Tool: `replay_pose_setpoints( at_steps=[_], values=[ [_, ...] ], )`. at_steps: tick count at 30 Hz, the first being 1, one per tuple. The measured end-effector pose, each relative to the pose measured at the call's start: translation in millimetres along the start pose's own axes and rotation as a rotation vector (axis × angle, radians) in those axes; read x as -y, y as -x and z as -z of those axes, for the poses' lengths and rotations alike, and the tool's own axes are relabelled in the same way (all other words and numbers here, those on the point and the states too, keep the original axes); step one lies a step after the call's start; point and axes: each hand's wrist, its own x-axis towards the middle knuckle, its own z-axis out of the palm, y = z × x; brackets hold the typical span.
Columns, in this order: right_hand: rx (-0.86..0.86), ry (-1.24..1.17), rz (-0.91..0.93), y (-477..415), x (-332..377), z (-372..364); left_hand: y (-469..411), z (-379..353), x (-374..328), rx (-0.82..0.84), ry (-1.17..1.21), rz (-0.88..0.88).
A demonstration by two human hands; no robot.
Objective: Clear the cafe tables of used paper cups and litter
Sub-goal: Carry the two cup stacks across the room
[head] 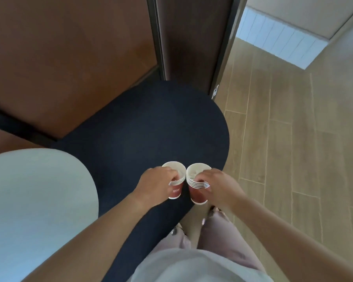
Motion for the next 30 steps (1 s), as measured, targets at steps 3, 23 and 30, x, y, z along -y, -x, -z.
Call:
replay_pose_setpoints(
  at_steps=[3, 23, 30],
  values=[
    [0.068, 0.003, 0.093, -45.0, -14.0, 18.7, -32.8, 9.0, 9.0, 0.036, -0.029, 0.081],
    [0.280, 0.321, 0.522, -223.9, -60.7, 41.5, -138.0, -40.2, 2.4, -0.342, 0.076, 0.638],
    [0.268, 0.398, 0.579, -220.3, -74.5, 37.5, -142.3, -41.8, 0.0, -0.227, 0.049, 0.655]
  ],
)
